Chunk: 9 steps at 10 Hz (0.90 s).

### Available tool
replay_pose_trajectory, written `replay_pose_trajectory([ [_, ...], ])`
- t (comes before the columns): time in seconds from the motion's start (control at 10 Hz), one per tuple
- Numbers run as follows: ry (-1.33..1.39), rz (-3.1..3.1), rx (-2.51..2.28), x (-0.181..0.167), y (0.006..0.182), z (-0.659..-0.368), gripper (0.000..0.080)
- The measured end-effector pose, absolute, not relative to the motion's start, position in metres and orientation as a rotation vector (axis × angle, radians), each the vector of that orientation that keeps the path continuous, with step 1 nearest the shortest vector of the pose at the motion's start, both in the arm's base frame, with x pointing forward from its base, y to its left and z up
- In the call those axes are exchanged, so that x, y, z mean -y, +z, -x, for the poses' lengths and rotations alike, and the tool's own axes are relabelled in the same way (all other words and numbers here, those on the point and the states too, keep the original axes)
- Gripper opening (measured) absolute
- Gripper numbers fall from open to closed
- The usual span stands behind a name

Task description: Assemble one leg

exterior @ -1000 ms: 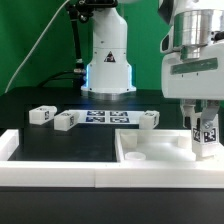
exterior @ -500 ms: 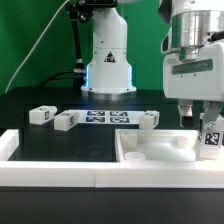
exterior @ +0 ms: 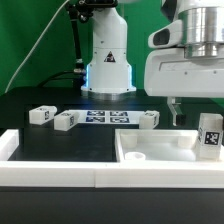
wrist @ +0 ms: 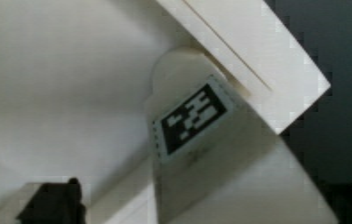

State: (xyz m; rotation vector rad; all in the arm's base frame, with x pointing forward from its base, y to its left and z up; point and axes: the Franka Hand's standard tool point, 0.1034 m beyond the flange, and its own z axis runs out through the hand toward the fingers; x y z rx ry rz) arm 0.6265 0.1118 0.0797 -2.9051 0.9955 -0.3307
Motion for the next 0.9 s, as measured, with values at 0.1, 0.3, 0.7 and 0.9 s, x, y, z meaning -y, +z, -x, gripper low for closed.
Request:
replay_pose_trajectory([
  [0.1,-0.333,2.955,-0.885,-0.1135,0.0807,-0.6289,0.0649],
  [0.3,-0.352,3.066,-0.571,-0.1154,0.0818,-0.6309,0.0649],
  [0.7,-0.357,3.141,-0.255,-0.1145,0.0818,-0.6311,0.062],
  [0.9,-0.357,3.14,-0.26,-0.1143,0.0818,-0.6312,0.0434],
])
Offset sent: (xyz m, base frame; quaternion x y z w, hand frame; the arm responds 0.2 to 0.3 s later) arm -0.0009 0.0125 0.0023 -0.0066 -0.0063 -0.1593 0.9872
